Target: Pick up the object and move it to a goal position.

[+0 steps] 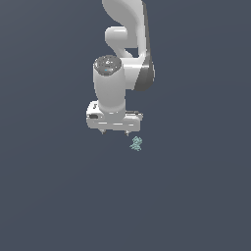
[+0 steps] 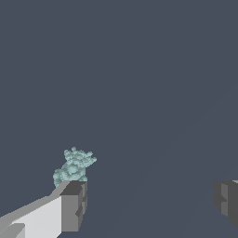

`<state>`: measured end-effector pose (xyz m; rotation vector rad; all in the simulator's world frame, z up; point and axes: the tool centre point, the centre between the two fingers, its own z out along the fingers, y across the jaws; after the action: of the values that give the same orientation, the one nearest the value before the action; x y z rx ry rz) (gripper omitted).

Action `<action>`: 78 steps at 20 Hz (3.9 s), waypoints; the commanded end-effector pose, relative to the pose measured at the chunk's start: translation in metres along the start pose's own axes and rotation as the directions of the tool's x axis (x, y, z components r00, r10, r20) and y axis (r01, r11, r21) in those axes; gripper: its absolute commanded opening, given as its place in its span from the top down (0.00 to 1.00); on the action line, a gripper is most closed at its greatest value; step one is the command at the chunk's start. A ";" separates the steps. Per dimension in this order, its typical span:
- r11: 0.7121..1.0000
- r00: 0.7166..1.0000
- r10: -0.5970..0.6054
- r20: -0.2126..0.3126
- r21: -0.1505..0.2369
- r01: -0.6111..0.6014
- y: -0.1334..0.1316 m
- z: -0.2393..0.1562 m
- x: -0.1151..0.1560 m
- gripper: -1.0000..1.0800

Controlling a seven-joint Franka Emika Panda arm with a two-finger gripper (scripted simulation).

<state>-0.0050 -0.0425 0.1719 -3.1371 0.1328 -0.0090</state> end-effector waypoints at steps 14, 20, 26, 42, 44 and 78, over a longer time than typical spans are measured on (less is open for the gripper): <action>0.999 0.999 0.047 0.003 -0.002 -0.047 -0.052 0.046 -0.017 0.04; 0.997 0.997 0.077 0.005 -0.003 -0.077 -0.084 0.074 -0.033 0.04; 0.996 0.996 0.090 0.005 -0.002 -0.090 -0.098 0.086 -0.041 0.04; 0.996 0.996 0.090 0.006 -0.003 -0.090 -0.098 0.130 -0.043 0.04; 0.996 0.996 0.091 0.006 -0.003 -0.091 -0.098 0.135 -0.042 0.04; 0.996 0.996 0.091 0.004 -0.002 -0.091 -0.116 0.024 -0.016 1.00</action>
<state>-0.0146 0.0729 0.1324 -3.1292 0.2754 -0.0012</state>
